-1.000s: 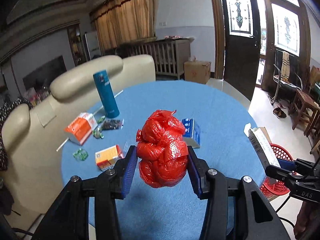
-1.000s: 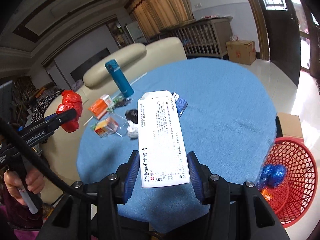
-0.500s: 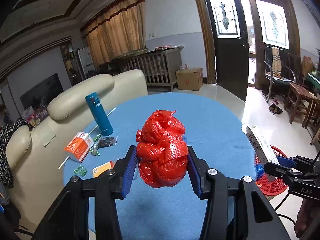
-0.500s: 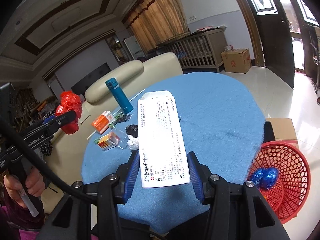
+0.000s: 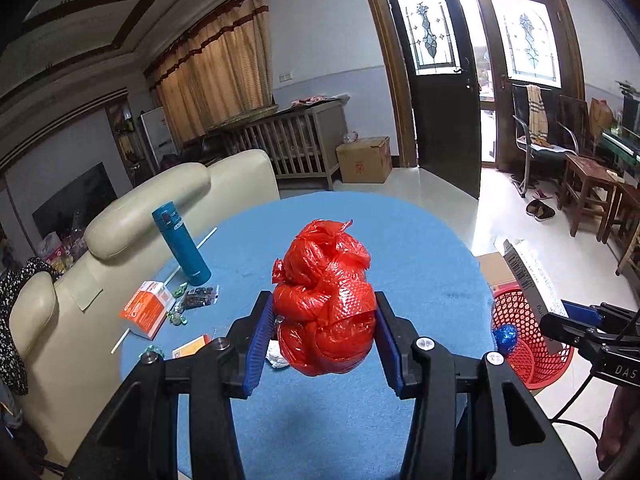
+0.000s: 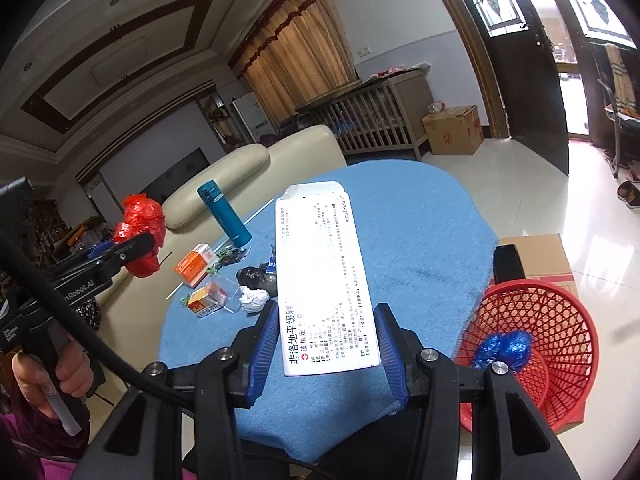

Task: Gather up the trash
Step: 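Carry the red mesh bag and white leaflet toward the red basket with both tools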

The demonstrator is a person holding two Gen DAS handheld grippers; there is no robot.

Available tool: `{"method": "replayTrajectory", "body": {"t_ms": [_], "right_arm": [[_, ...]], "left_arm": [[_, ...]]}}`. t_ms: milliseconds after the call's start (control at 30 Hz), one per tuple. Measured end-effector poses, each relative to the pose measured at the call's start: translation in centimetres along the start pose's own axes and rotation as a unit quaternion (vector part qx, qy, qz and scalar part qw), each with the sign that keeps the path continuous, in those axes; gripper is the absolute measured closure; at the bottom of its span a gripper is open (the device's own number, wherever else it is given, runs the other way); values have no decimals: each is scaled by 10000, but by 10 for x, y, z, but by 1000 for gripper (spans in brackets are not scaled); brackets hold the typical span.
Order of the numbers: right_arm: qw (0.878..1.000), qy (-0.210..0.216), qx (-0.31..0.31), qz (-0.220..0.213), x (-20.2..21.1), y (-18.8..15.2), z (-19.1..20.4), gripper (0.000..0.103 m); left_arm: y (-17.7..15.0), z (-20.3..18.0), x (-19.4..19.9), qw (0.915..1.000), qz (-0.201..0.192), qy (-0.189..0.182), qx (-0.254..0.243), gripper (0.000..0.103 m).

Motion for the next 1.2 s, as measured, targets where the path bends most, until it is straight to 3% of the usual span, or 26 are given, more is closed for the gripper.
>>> {"method": "replayTrajectory", "body": {"t_ms": [1200], "right_arm": [[9984,-86,-360,-432,33,8,-37,52]], "left_arm": [[23,-49,-11,9978,-84,-150,-645,53]]}}
Point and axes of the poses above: each gripper's, at about its wrist camera, not at the fingertips, and x roughly against the way its jaws point, z to its left, y to its top, the point moved 8 cm from there along -x, roughly the way its jaws point, and after that the axes turned 15 degrees about -x, right-handed, at the moved point
